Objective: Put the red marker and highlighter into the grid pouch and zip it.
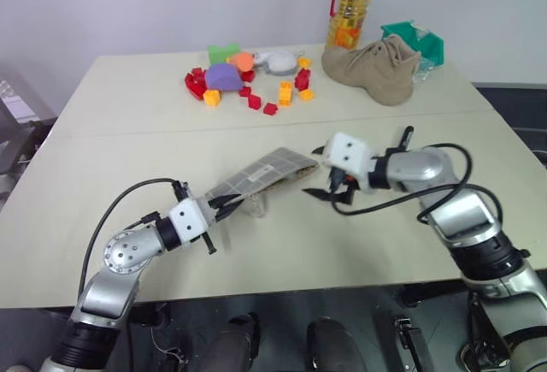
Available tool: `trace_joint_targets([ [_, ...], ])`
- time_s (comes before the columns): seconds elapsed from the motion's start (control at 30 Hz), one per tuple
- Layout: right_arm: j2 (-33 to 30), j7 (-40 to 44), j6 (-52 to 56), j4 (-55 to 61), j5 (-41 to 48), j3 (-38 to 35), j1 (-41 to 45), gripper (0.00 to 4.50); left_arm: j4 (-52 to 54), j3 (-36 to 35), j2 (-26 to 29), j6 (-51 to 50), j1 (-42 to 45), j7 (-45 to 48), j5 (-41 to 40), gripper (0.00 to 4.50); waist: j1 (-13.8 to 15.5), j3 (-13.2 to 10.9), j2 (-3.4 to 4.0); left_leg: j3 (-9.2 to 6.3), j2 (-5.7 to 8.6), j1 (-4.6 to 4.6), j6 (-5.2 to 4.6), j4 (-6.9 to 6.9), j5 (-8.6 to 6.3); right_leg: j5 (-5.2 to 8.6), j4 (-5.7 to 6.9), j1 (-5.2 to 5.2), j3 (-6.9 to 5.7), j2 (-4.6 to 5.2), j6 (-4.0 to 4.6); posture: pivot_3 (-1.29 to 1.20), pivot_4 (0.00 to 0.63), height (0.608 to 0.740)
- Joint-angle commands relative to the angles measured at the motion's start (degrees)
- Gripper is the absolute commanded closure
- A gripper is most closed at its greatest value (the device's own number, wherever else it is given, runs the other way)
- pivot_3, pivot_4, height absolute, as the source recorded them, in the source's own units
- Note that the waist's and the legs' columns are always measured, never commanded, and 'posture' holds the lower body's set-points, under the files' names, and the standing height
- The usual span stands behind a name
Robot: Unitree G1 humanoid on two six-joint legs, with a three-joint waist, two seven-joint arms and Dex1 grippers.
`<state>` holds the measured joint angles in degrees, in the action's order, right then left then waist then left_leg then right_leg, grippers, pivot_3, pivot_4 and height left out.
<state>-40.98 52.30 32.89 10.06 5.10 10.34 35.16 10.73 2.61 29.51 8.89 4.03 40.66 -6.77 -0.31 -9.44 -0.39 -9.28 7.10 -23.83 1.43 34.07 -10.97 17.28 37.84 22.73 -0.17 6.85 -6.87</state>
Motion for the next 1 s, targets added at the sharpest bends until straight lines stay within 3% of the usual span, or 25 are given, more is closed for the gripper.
trace_joint_targets([
  [0.03, -0.8, -4.1, 1.4, -4.7, 0.5, -6.5, -1.0, 0.02, -0.1, -2.6, -2.1, -1.7, 1.2, -4.1, -1.2, 4.5, 0.2, 0.0, -0.04, 0.0, 0.0, 0.0, -0.01, 0.04, 0.0, 0.0, 0.0, -0.01, -0.01, 0.0, 0.0, 0.0, 0.15, 0.74],
  [0.2, 3.8, -16.5, 9.8, -18.9, 1.5, -15.6, 2.0, 0.02, -0.6, -2.3, -6.3, -3.5, 3.0, -8.8, -0.2, 4.5, 0.2, 0.0, -0.04, 0.03, 0.0, 0.01, -0.01, 0.07, 0.0, -0.01, 0.02, -0.03, 0.0, -0.01, 0.01, 0.0, 0.15, 0.74],
  [0.37, 7.5, -30.3, 8.4, -25.8, -1.5, -19.6, 2.8, 0.02, -1.0, -0.4, -9.6, -4.2, 4.2, -11.1, 1.0, 4.5, -0.3, 0.0, -0.03, 0.09, 0.0, -0.01, -0.01, 0.07, 0.01, -0.01, 0.04, 0.02, 0.03, -0.01, 0.0, 0.0, 0.15, 0.74],
  [0.63, 13.6, -40.3, 7.7, -37.4, 0.7, -24.6, 7.4, 0.02, -1.1, 0.7, -9.9, -3.8, 4.1, -10.6, 1.0, 4.5, -0.5, 0.0, -0.03, 0.16, -0.01, 0.01, -0.01, 0.08, 0.02, -0.01, 0.09, 0.02, 0.06, -0.02, 0.0, 0.0, 0.15, 0.74],
  [0.73, 14.6, -42.2, 6.4, -41.0, 1.9, -26.3, 9.2, 0.81, -0.7, 0.5, -9.6, -3.8, 3.9, -10.6, 1.0, 4.5, -0.5, 0.0, -0.02, 0.17, -0.01, 0.02, -0.02, 0.1, 0.02, -0.02, 0.09, 0.01, 0.07, -0.02, 0.0, 0.0, 0.15, 0.74],
  [0.93, 14.1, -40.7, 2.3, -40.6, 1.5, -24.0, 10.1, 3.88, -0.8, 0.0, -10.0, -3.9, 3.7, -12.3, 1.7, 4.5, -0.6, 0.0, -0.02, 0.19, 0.0, 0.02, -0.02, 0.11, 0.02, -0.02, 0.11, 0.01, 0.08, -0.01, 0.0, 0.0, 0.15, 0.74],
  [0.97, 13.8, -39.9, 1.1, -39.6, 1.0, -22.8, 10.0, 4.18, -0.8, 0.0, -10.0, -4.0, 3.8, -12.5, 1.7, 4.5, -0.6, 0.0, -0.01, 0.18, 0.0, 0.02, -0.02, 0.11, 0.02, -0.02, 0.11, 0.01, 0.08, -0.01, 0.0, 0.0, 0.15, 0.74],
  [1.0, 13.0, -38.5, -0.1, -37.8, -0.1, -20.8, 9.6, 4.16, -0.8, -0.1, -10.1, -4.1, 3.8, -12.8, 1.6, 4.5, -0.6, 0.0, -0.01, 0.18, -0.01, 0.02, -0.02, 0.11, 0.02, -0.02, 0.12, 0.02, 0.08, -0.01, 0.0, 0.0, 0.15, 0.74],
])
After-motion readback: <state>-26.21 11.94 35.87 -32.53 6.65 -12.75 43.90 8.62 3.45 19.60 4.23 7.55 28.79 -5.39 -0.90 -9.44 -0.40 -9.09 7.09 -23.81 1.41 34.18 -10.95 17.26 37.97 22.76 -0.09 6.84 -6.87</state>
